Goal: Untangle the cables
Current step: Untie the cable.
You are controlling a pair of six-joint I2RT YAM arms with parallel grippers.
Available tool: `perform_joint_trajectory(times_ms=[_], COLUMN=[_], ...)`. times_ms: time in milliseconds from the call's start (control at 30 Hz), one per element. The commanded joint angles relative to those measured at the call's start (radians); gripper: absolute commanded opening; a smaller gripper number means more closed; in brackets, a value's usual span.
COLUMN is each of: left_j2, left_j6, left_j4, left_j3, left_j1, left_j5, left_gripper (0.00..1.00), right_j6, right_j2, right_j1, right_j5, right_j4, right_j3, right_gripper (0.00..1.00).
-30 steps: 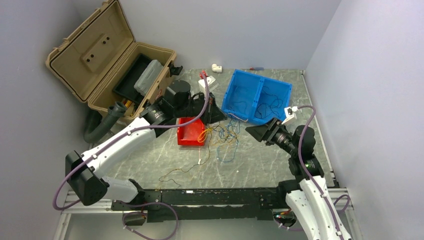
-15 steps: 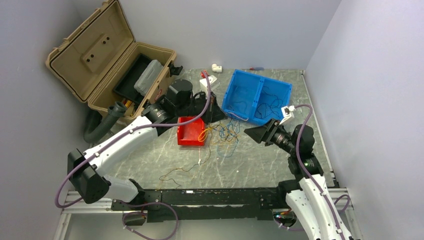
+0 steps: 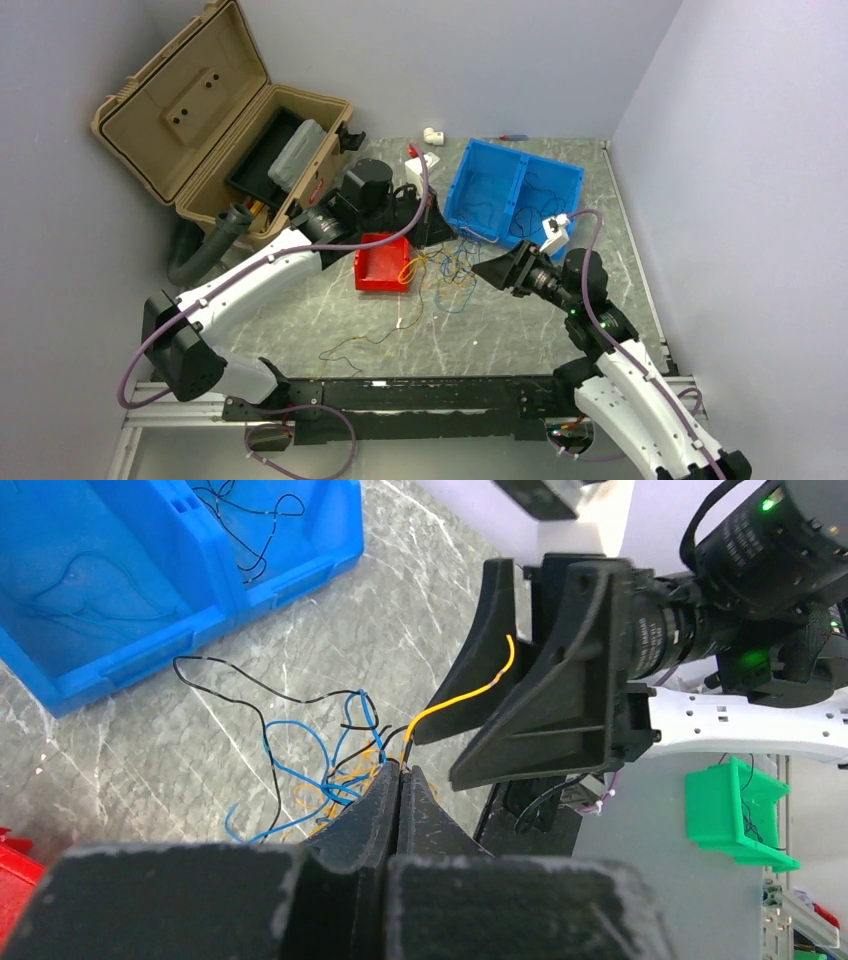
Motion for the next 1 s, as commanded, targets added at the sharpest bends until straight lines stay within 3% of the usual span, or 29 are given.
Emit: perform_joint_trajectory(times_ms=[0,267,500,967], left_j2=[0.004,0.03,0.046,0.071], left_j6=[0.004,0.022,0.025,0.009], left_j4=[0.028,0.028,0.035,0.052], left_j3=[0.029,0.026,0.036,0.07], left_j1=[-0.01,-0.022,-0.031,-0.079], left_j5=[-0.024,-0.049,-0.061,-0.064], left_gripper=[0.0,0.0,0.0,0.0], right_j6=[0.217,0.542,0.596,0.666], right_j2=[0.007,-0.04,0.013,0.132], right_j1=[0.073,0.128,0.145,0.193], right_j5=[0.226,0.301,0.286,0.326], right_j4=[-0.053,-0.015,-0.036,0.093], right_j3=[0.03,-0.061,-0.052,-0.097], right_gripper=[0.6,0.54,0.53,0.56])
